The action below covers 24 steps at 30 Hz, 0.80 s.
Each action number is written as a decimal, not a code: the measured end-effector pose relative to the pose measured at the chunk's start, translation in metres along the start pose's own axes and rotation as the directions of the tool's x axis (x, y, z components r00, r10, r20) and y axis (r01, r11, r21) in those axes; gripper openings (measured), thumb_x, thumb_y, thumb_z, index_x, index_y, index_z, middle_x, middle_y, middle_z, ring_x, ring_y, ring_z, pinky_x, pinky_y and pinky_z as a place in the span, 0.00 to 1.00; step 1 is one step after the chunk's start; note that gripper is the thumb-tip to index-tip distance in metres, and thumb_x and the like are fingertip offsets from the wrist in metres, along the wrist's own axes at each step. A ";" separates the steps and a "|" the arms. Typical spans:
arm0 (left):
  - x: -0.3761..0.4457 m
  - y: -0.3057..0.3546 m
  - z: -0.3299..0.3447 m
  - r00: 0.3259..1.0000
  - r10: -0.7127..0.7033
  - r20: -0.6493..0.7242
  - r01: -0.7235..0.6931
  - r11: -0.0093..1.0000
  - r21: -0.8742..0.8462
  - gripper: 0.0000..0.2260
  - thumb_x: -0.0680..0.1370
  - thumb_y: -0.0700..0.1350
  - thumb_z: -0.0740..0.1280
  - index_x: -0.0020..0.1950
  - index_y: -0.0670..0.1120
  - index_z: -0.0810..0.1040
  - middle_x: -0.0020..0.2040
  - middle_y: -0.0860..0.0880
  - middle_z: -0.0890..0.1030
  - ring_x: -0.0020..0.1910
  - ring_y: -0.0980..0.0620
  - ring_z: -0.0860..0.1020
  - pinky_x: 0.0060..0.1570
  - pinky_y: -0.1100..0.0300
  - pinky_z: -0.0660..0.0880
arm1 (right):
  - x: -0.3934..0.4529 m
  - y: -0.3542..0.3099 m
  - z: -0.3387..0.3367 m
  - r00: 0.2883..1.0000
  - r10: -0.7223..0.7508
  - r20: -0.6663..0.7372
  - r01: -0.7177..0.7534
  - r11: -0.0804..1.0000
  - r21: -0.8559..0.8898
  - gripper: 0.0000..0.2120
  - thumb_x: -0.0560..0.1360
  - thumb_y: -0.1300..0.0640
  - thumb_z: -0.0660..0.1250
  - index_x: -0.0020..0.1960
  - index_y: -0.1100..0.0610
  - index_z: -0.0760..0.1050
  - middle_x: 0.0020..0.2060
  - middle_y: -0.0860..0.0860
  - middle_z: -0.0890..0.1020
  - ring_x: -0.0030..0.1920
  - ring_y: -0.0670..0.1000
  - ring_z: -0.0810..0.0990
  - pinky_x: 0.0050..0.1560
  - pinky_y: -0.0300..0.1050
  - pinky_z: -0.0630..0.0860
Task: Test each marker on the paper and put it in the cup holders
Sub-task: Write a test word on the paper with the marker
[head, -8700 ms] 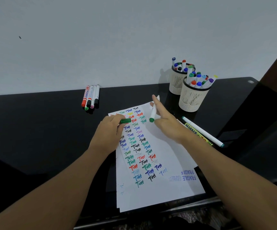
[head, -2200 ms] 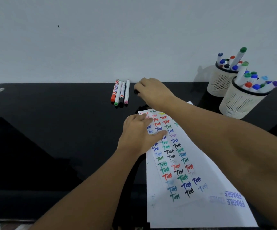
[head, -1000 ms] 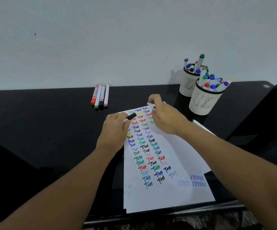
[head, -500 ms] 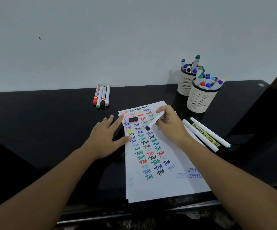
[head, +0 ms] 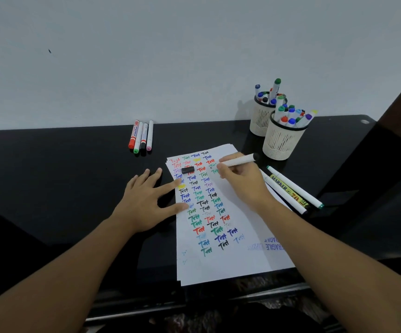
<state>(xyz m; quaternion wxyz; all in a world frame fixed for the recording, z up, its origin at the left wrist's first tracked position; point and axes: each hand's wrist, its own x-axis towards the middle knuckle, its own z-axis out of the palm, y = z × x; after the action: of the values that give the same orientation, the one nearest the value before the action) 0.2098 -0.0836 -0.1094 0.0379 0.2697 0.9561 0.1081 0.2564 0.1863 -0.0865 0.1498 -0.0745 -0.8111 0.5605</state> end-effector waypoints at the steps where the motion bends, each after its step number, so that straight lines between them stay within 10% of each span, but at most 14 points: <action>1: 0.000 0.000 0.000 1.000 -0.002 -0.002 0.002 1.000 -0.003 0.35 0.70 0.81 0.52 0.76 0.74 0.56 0.83 0.49 0.51 0.82 0.46 0.46 0.78 0.44 0.44 | 0.001 0.001 -0.002 1.000 0.006 -0.024 -0.006 1.000 -0.016 0.04 0.80 0.52 0.72 0.49 0.53 0.82 0.43 0.43 0.83 0.47 0.47 0.83 0.52 0.45 0.80; 24: 0.003 0.003 0.000 0.998 -0.037 0.054 0.037 0.999 0.008 0.38 0.68 0.84 0.48 0.76 0.74 0.51 0.83 0.53 0.48 0.82 0.46 0.43 0.79 0.43 0.42 | -0.011 0.010 -0.008 0.996 0.085 0.017 -0.083 0.992 -0.094 0.05 0.81 0.48 0.70 0.54 0.47 0.79 0.46 0.45 0.83 0.48 0.45 0.80 0.47 0.39 0.75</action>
<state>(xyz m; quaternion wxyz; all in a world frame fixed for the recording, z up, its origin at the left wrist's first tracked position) 0.2089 -0.0801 -0.1089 0.0649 0.2550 0.9599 0.0969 0.2688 0.1939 -0.0945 0.1138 -0.1096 -0.8341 0.5285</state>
